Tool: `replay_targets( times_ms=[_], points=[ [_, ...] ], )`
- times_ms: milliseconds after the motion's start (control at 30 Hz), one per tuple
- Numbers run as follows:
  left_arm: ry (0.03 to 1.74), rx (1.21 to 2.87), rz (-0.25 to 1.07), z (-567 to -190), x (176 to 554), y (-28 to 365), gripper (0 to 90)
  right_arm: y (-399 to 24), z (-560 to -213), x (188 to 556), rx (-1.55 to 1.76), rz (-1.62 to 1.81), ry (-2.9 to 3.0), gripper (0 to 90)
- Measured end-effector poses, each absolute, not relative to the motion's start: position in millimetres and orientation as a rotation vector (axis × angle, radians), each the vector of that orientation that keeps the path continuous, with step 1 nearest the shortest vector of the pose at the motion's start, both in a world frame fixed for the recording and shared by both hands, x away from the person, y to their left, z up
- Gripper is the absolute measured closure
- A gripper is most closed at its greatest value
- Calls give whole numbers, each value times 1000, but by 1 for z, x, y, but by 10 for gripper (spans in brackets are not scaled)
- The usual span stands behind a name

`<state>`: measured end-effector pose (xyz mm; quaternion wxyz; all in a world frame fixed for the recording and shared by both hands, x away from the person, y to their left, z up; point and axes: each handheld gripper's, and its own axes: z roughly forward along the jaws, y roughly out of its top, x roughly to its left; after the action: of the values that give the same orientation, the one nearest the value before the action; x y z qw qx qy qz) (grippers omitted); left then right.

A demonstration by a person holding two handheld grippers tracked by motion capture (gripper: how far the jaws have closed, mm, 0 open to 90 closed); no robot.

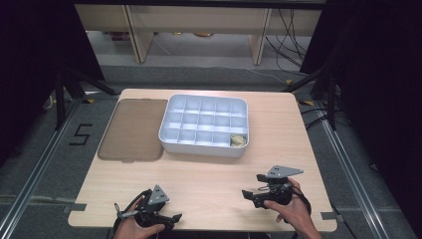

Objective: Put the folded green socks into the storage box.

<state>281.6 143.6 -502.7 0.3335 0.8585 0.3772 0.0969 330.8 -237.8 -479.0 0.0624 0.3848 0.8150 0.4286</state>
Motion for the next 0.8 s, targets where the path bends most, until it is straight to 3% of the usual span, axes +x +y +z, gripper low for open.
replay_targets(
  times_ms=[800],
  points=[
    [950,2242,245,-503,281,143,221,-248,-499,302,1108,1271,2471,162]
  ],
)
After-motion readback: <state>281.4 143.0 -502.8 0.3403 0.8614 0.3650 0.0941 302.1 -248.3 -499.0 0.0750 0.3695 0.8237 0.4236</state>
